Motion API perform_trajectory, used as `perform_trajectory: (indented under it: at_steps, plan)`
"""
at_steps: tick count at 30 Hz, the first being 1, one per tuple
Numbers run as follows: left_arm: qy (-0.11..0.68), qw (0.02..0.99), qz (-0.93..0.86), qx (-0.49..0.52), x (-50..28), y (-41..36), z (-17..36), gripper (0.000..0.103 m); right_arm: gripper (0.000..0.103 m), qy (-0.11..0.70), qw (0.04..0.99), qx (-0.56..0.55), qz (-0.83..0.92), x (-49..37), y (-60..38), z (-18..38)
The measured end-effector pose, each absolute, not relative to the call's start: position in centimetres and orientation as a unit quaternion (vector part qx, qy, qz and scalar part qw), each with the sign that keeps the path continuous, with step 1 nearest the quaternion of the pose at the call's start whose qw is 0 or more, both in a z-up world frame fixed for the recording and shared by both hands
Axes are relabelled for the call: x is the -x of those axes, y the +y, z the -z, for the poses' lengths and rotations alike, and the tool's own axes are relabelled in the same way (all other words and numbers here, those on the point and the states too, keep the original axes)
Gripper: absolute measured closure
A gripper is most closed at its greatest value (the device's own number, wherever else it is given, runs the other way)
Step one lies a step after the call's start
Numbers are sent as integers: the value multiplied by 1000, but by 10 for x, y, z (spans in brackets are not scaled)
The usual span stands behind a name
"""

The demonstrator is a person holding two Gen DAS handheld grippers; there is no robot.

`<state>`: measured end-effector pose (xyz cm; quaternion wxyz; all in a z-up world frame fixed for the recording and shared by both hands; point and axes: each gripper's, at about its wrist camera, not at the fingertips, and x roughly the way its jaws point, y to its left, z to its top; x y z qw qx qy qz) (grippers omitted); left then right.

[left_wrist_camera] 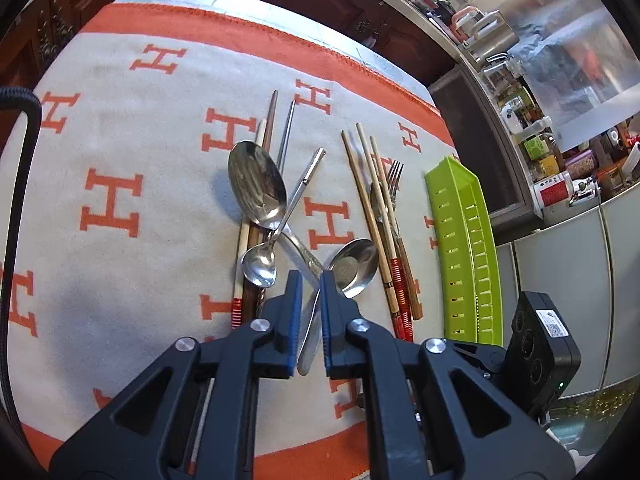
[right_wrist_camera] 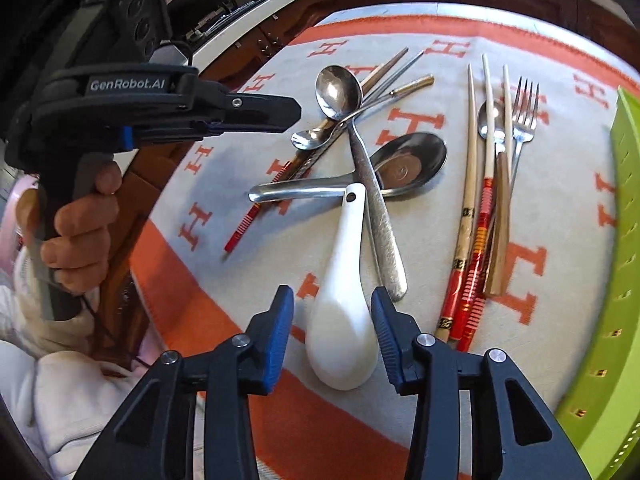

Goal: Organize utensils
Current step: 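Close the right tool on the white ceramic spoon while the left tool approaches the metal spoons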

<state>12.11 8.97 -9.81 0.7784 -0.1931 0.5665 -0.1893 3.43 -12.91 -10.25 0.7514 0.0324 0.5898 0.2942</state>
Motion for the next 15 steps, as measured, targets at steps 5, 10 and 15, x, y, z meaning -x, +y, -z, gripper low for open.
perform_trajectory:
  at_steps: [5, 10, 15]
  plan:
    - [570, 773, 191, 203, -117, 91, 104, 98, 62, 594, 738, -67, -313, -33, -136, 104]
    - [569, 772, 199, 202, -113, 88, 105, 98, 62, 601, 721, -106, -329, -38, -140, 110]
    - [567, 772, 201, 203, -113, 88, 104, 98, 62, 603, 710, -132, -339, -50, -142, 115]
